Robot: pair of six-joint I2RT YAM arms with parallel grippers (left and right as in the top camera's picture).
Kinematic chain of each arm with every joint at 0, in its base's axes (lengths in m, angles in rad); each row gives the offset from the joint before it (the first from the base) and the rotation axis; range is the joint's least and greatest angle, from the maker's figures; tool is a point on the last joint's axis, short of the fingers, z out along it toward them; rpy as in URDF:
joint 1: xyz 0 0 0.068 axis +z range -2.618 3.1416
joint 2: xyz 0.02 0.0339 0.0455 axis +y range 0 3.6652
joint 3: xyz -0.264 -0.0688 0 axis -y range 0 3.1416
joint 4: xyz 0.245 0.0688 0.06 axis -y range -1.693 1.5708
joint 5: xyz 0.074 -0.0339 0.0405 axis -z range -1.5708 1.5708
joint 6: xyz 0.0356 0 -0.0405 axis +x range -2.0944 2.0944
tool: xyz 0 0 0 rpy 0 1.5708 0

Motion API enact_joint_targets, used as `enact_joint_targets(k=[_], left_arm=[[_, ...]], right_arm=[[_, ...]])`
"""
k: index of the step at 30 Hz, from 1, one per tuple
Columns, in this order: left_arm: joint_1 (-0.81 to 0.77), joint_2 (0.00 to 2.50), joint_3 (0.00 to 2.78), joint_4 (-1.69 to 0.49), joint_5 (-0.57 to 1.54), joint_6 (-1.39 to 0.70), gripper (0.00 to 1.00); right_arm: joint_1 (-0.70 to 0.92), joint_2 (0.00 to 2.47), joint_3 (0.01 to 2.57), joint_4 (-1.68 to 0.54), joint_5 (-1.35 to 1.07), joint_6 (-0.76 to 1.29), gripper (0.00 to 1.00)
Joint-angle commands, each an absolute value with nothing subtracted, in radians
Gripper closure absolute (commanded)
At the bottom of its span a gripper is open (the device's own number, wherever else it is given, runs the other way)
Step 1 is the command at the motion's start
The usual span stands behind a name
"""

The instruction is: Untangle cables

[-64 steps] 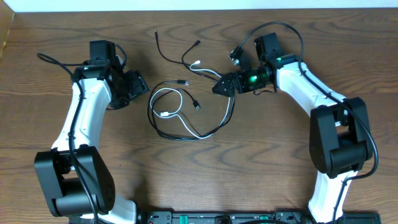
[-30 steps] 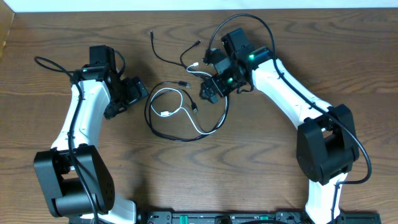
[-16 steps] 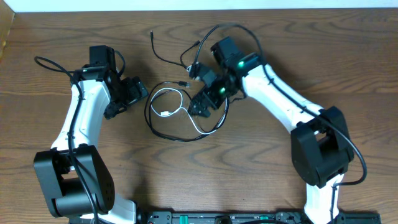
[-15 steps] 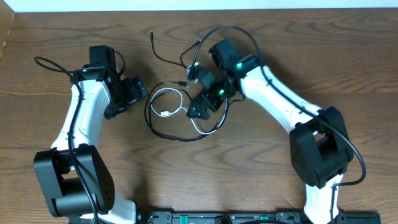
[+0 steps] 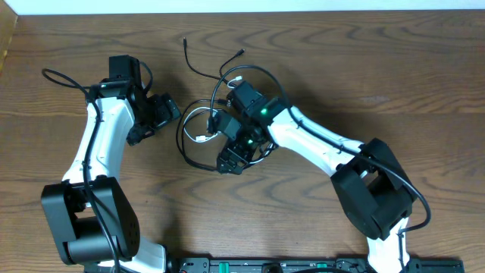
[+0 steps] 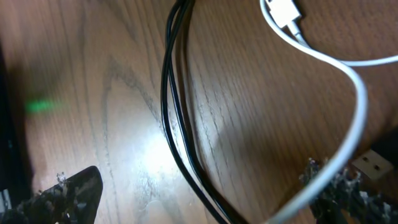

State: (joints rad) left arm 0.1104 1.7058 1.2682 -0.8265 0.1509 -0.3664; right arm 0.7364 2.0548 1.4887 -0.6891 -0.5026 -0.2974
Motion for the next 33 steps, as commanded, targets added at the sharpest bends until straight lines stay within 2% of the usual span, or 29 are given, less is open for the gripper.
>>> enact_joint_targets(k=[1, 25, 33], left_arm=[[0.115, 1.712, 1.262, -0.829, 0.138, -0.364, 0.02], [0.115, 1.712, 1.262, -0.829, 0.138, -0.364, 0.02], [0.115, 1.712, 1.262, -0.829, 0.138, -0.364, 0.02]], right_arm=[[0.741, 2.057, 1.482, -0.683, -0.473, -0.308, 0.01], [0.741, 2.057, 1.483, -0.625, -0.467, -0.308, 0.01], [0.740, 2.057, 1.483, -0.620, -0.391, -0.308, 0.01]])
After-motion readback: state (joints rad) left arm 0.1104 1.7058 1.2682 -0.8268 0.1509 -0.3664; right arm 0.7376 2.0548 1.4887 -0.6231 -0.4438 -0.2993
